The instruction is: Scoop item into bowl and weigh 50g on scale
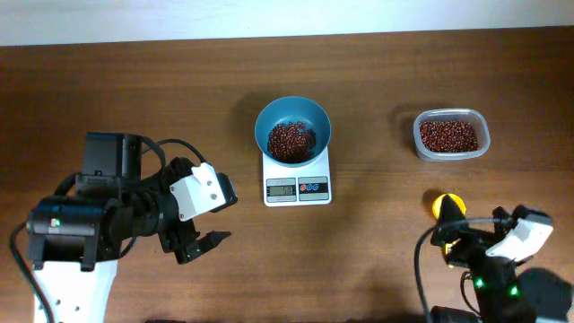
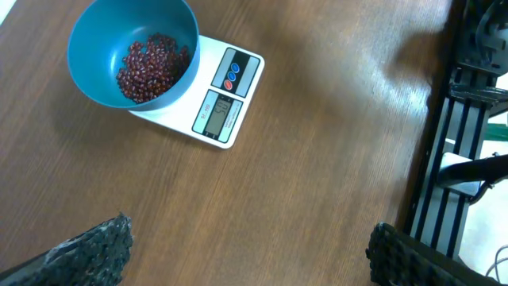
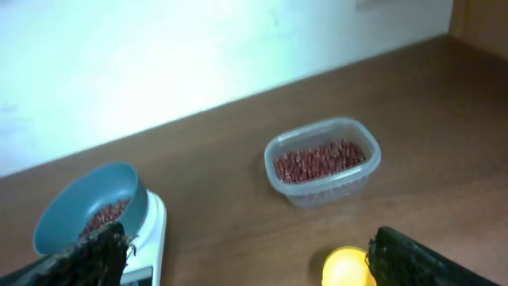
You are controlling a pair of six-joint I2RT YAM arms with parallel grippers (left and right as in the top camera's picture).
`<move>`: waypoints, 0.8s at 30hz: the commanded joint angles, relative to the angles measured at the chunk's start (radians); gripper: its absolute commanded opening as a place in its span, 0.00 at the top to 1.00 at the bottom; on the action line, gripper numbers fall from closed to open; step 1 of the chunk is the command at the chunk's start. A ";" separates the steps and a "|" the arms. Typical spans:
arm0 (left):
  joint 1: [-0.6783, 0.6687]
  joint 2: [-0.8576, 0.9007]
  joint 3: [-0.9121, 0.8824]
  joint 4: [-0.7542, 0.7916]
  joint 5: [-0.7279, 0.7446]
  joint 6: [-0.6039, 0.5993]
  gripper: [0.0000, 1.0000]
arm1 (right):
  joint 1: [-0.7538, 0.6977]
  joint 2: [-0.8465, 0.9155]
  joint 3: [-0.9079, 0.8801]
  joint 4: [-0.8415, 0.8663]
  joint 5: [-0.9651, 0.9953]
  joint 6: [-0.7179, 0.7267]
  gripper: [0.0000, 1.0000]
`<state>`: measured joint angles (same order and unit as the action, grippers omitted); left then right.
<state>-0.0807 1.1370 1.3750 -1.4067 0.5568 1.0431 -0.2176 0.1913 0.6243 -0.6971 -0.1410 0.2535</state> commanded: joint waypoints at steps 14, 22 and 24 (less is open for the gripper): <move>0.007 0.000 0.013 -0.001 0.003 -0.009 0.01 | 0.077 -0.188 -0.094 0.122 0.005 -0.014 0.01; 0.007 0.000 0.013 -0.001 0.003 -0.009 0.01 | 0.112 -0.188 -0.300 0.350 0.063 -0.014 0.01; 0.007 0.000 0.013 -0.001 0.003 -0.009 0.01 | 0.112 -0.188 -0.376 0.458 0.063 -0.014 0.01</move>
<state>-0.0807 1.1370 1.3750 -1.4075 0.5568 1.0431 -0.1139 0.0120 0.3416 -0.3351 -0.0948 0.2504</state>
